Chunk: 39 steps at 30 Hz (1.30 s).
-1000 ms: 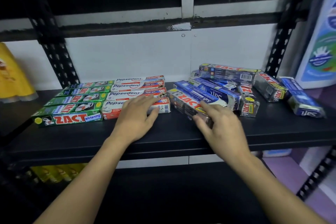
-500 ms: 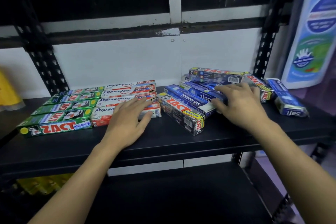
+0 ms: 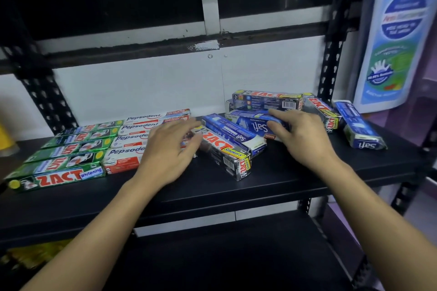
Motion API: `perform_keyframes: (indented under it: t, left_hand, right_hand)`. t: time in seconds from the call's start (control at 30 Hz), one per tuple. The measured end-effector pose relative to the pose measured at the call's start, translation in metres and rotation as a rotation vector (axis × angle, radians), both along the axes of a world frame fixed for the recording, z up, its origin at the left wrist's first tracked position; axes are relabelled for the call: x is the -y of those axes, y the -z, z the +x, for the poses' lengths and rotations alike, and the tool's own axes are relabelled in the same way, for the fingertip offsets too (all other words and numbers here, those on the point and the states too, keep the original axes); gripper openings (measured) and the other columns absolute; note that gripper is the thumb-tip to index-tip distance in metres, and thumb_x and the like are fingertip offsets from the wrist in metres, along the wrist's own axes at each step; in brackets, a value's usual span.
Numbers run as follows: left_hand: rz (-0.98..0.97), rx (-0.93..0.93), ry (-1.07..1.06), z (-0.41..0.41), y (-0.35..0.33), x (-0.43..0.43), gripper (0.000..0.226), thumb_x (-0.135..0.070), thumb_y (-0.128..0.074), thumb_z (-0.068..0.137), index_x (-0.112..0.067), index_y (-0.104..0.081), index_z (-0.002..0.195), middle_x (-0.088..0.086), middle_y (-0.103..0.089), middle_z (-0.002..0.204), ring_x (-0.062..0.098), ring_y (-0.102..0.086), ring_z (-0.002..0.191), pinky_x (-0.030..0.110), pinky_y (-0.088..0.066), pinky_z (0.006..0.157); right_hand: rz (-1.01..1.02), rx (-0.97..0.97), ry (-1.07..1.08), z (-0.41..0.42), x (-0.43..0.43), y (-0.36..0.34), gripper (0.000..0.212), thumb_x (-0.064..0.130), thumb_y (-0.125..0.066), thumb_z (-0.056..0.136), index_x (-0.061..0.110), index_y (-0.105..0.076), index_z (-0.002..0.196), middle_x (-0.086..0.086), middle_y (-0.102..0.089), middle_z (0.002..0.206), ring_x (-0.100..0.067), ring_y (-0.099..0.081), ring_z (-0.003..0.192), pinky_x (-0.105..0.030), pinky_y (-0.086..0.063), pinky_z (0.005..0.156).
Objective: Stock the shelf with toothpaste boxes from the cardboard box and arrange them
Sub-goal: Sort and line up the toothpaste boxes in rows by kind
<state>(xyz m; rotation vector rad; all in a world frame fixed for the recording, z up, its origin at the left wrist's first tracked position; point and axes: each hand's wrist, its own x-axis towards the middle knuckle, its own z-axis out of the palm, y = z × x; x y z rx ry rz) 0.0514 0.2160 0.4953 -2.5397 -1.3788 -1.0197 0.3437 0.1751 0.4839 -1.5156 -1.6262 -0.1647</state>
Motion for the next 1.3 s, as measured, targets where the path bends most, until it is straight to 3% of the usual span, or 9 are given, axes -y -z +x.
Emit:
perform_keyframes:
  t: [0.3, 0.47, 0.6, 0.7, 0.9, 1.03, 1.17, 1.23, 1.3]
  left_hand:
    - [-0.303, -0.115, 0.026, 0.075, -0.026, 0.005, 0.048, -0.065, -0.048, 0.090, -0.040, -0.058, 0.129, -0.008, -0.062, 0.132, 0.017, -0.054, 0.121, 0.037, -0.044, 0.101]
    - [-0.425, -0.249, -0.045, 0.111, -0.037, -0.003, 0.067, -0.068, -0.054, 0.085, -0.035, -0.047, 0.143, -0.004, -0.049, 0.147, 0.021, -0.046, 0.132, 0.032, -0.040, 0.102]
    - [-0.533, -0.440, -0.065, 0.130, -0.033, -0.009, 0.093, -0.074, -0.061, 0.076, -0.029, -0.033, 0.152, -0.004, -0.035, 0.157, 0.021, -0.036, 0.142, 0.036, -0.035, 0.111]
    - [-0.504, -0.479, -0.110, 0.134, -0.031, -0.010, 0.089, -0.067, -0.069, 0.073, -0.030, -0.040, 0.149, -0.004, -0.040, 0.154, 0.021, -0.040, 0.138, 0.036, -0.040, 0.108]
    - [-0.488, -0.605, -0.069, 0.129, -0.042, -0.006, 0.073, -0.066, -0.065, 0.078, -0.033, -0.051, 0.142, -0.004, -0.051, 0.146, 0.020, -0.049, 0.129, 0.034, -0.044, 0.101]
    - [-0.568, -0.447, 0.038, 0.110, -0.052, 0.008, 0.058, -0.069, -0.063, 0.079, -0.038, -0.061, 0.127, -0.011, -0.060, 0.127, 0.010, -0.054, 0.113, 0.027, -0.043, 0.095]
    - [-0.564, -0.388, 0.071, 0.089, -0.052, 0.024, 0.073, -0.084, -0.059, 0.067, -0.043, -0.058, 0.128, -0.014, -0.061, 0.127, 0.007, -0.055, 0.113, 0.029, -0.043, 0.100]
    - [-0.522, -0.413, 0.026, 0.085, -0.042, 0.031, 0.080, -0.085, -0.056, 0.068, -0.041, -0.053, 0.136, -0.010, -0.047, 0.148, 0.013, -0.046, 0.131, 0.031, -0.036, 0.109]
    - [-0.474, -0.396, -0.022, 0.085, -0.025, 0.039, 0.094, -0.087, -0.052, 0.069, -0.037, -0.039, 0.147, -0.004, -0.013, 0.165, 0.026, -0.016, 0.150, 0.043, -0.021, 0.120]
  right_hand:
    - [0.206, -0.159, 0.048, 0.018, 0.038, -0.014, 0.028, 0.023, -0.068, 0.091, 0.019, -0.072, 0.118, 0.002, -0.074, 0.110, -0.004, -0.064, 0.095, -0.003, -0.038, 0.084]
    - [0.271, -0.305, 0.063, 0.037, 0.067, -0.025, 0.027, 0.025, -0.067, 0.092, 0.021, -0.071, 0.118, 0.011, -0.069, 0.090, -0.001, -0.062, 0.086, -0.004, -0.043, 0.073]
    - [0.313, -0.341, 0.102, 0.051, 0.084, -0.026, 0.026, 0.027, -0.066, 0.092, 0.022, -0.072, 0.118, 0.006, -0.071, 0.090, -0.006, -0.062, 0.083, -0.005, -0.042, 0.070]
    - [0.304, -0.306, 0.114, 0.049, 0.082, -0.020, 0.025, 0.024, -0.068, 0.091, 0.019, -0.073, 0.115, 0.008, -0.072, 0.094, 0.002, -0.060, 0.086, -0.001, -0.039, 0.075]
    - [0.278, -0.252, 0.045, 0.025, 0.055, 0.002, 0.026, 0.024, -0.069, 0.090, 0.018, -0.074, 0.114, 0.003, -0.075, 0.103, -0.008, -0.068, 0.092, -0.024, -0.050, 0.087]
    - [0.162, -0.031, 0.068, 0.009, 0.028, 0.009, 0.030, 0.032, -0.066, 0.090, 0.019, -0.072, 0.116, 0.000, -0.072, 0.111, -0.022, -0.066, 0.104, -0.039, -0.049, 0.093]
    - [-0.227, 0.264, 0.141, 0.000, 0.013, 0.009, 0.042, 0.059, -0.040, 0.096, 0.033, -0.063, 0.119, 0.010, -0.047, 0.147, -0.027, -0.024, 0.146, -0.061, -0.006, 0.115]
    - [-0.247, 0.199, 0.101, 0.000, 0.007, 0.007, 0.045, 0.061, -0.033, 0.097, 0.035, -0.065, 0.115, 0.010, -0.046, 0.148, -0.027, -0.022, 0.147, -0.062, -0.002, 0.114]
    - [-0.118, 0.089, 0.102, 0.005, -0.001, 0.002, 0.042, 0.056, -0.034, 0.098, 0.033, -0.067, 0.109, 0.009, -0.062, 0.129, -0.026, -0.045, 0.134, -0.057, -0.022, 0.113]
